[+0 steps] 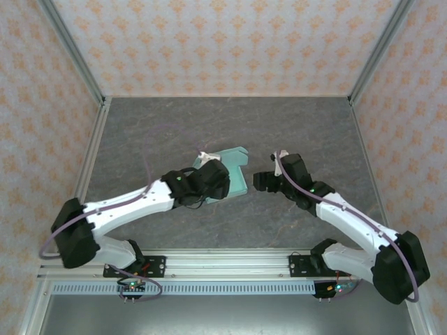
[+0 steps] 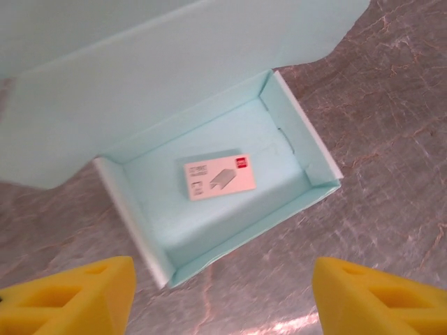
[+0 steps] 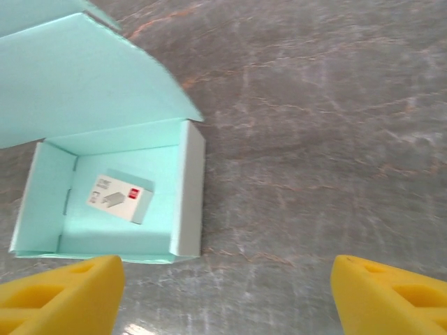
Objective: Fold the paper box
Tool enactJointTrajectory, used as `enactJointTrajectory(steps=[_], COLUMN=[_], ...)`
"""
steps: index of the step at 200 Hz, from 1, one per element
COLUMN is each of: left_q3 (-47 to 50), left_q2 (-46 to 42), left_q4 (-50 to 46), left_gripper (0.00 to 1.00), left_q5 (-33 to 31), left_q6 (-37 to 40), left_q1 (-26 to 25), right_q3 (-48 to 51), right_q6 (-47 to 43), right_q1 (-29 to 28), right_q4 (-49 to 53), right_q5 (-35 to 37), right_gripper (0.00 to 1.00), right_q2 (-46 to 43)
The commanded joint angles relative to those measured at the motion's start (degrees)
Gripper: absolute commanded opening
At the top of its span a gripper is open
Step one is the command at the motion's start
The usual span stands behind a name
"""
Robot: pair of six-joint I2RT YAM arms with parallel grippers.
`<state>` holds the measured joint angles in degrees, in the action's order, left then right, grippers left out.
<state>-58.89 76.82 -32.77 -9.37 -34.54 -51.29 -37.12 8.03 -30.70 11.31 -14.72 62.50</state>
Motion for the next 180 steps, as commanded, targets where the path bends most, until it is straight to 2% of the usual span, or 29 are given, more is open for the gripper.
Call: enactJointTrajectory(steps=[1,36,66,93,125,180], left_q3=[4.2,10.1,13.9,17.6,23.5,24.9], left_q2=[-6.6,-15.7,-17.5,-16.9,-16.9,-16.9], left_q4=[-3.6,-0.5,4.9,12.8,27.1,30.2], left_gripper=[0.7,0.74,0.8,0.81,0.78,0.78], left_q5=[0.1,5.4,10.6,13.3,16.9,14.4], left_q6=[3.6,10.1,13.6,17.8,20.6,31.2], left_q1=[4.0,12.1,18.6,21.5,23.7,25.1], right_q3=[-4.7,-10.8,-11.2,-9.5,-10.5,-13.3], right_q6=[-5.9,-16.6,-25.4,-32.5,-38.6,-44.1], right_q1=[0.2,2.1,4.7,6.8,7.1,8.4], right_q4=[-4.1,-1.6,-5.4,-11.0,-14.0,-14.3], right_q5=[-4.5,-7.7,-11.4,-16.2,-20.6,-20.3], right_gripper=[0.77,0.73,0.72,0.71,0.68,0.65], right_q2=[3.5,9.9,11.6,12.6,17.1,24.0])
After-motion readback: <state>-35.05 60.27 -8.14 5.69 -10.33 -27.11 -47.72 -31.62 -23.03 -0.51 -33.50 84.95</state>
